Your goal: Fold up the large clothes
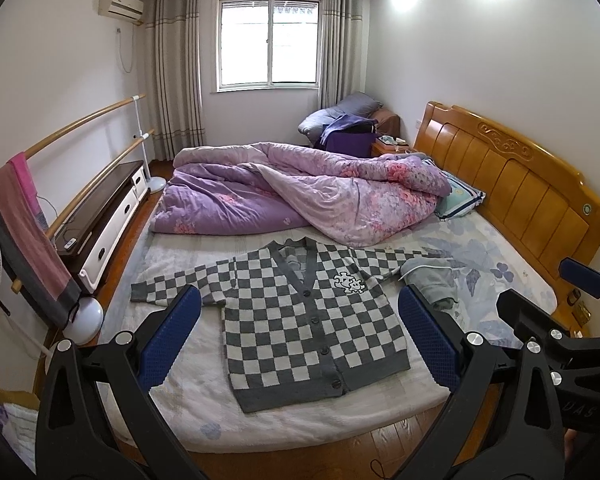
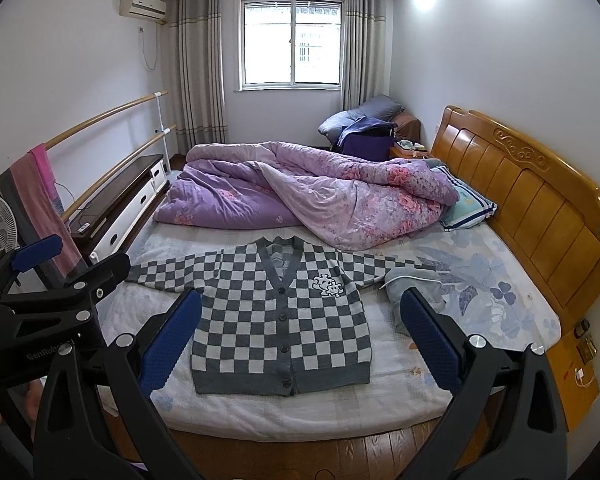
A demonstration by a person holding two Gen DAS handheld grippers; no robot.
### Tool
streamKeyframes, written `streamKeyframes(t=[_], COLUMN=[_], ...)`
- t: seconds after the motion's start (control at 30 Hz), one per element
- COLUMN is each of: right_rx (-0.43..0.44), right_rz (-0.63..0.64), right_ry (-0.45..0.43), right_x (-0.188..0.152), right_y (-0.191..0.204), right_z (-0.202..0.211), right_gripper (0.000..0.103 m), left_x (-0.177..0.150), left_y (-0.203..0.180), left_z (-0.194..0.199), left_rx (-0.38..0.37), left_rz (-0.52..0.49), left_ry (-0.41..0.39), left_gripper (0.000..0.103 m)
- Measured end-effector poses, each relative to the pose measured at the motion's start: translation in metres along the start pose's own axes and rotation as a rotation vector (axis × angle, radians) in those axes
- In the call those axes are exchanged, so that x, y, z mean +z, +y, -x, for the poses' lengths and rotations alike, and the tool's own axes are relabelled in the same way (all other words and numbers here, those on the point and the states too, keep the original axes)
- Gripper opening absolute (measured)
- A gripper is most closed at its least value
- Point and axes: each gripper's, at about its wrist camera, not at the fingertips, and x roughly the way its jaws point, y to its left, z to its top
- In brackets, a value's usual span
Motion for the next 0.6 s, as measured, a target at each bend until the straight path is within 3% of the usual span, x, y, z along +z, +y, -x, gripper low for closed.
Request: streamKeyframes(t=[0.37, 0.6], right_rx=[-0.018, -0.011], right_rz=[-0.008, -0.002], right_ry=[0.033, 0.076], right_x=[0.001, 0.006], right_y=[0.038, 0.04], right_z=[-0.023, -0.059], right_gripper=[0.096, 0.096], left_x=[0.002, 0.007], left_y=[0.037, 0.04], left_z=[-0.021, -0.059], left_rx=[-0.019, -0.003], left_rz=[-0.005, 0.003], left_ry=[0.041, 0.089], left_gripper=[0.098, 0.098])
